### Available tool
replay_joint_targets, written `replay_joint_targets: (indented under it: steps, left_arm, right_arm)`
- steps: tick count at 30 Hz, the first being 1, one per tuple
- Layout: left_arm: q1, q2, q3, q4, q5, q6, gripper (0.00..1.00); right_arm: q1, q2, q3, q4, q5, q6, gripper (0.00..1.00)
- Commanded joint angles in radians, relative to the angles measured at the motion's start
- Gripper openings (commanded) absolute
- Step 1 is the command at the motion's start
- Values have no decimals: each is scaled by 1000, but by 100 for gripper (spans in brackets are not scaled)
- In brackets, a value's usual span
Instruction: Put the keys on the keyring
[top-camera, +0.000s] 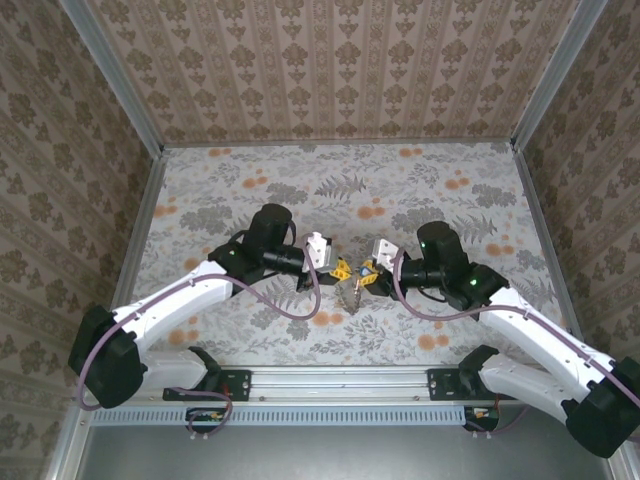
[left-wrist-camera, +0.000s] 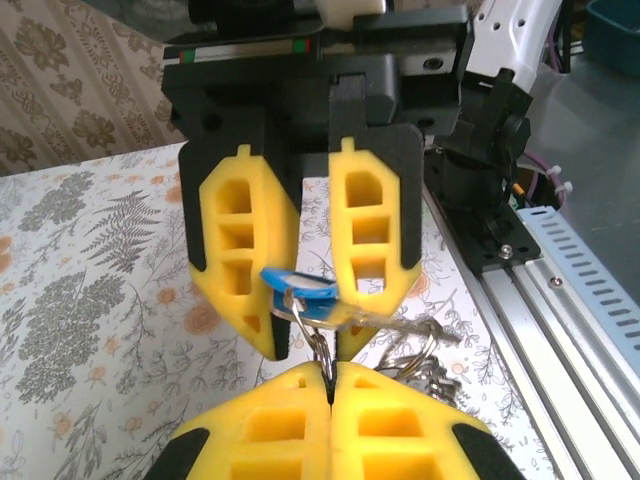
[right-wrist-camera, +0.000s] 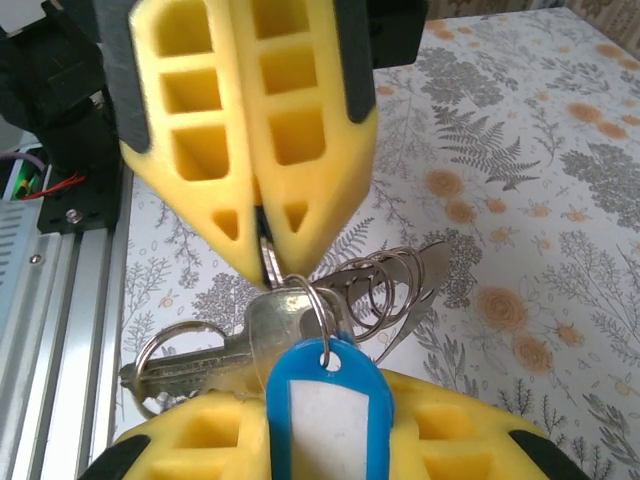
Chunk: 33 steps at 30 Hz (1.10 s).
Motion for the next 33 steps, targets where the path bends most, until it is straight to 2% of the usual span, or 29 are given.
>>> replay_joint_targets:
  steps: [1,4,7,11,18,24,30,33]
  left_arm:
    - [-7,-11,-2,-25,-10,13,0]
    - [-5,-20,-23,27,-7,-15,0]
    - [-9,-13,-11,-9,-24,6,0]
    - [-18,-8,3,-48,-70,23,0]
    - [-25,0,-2,12,-92,-19,0]
    - [-25,7,-12,26,-128,-25,0]
    - [-29,10,-11,7,-167,-6,0]
    - [-32,10,-12,16,-165,-7,0]
  right_arm:
    - [-1,4,63,-56,-27,-35,3]
    - [-1,4,68,-73,-30,-41,6]
    - [-1,4,83,-84,-34,-37,6]
    - [1,14,113,-98,-48,-35,14]
    - [4,38,130,-103,-82,-25,23]
    - [4,28,135,-128,-70,-27,18]
    - [4,27,160,-192,-30,-42,29]
    - [4,30,154,-191,-32,-40,29]
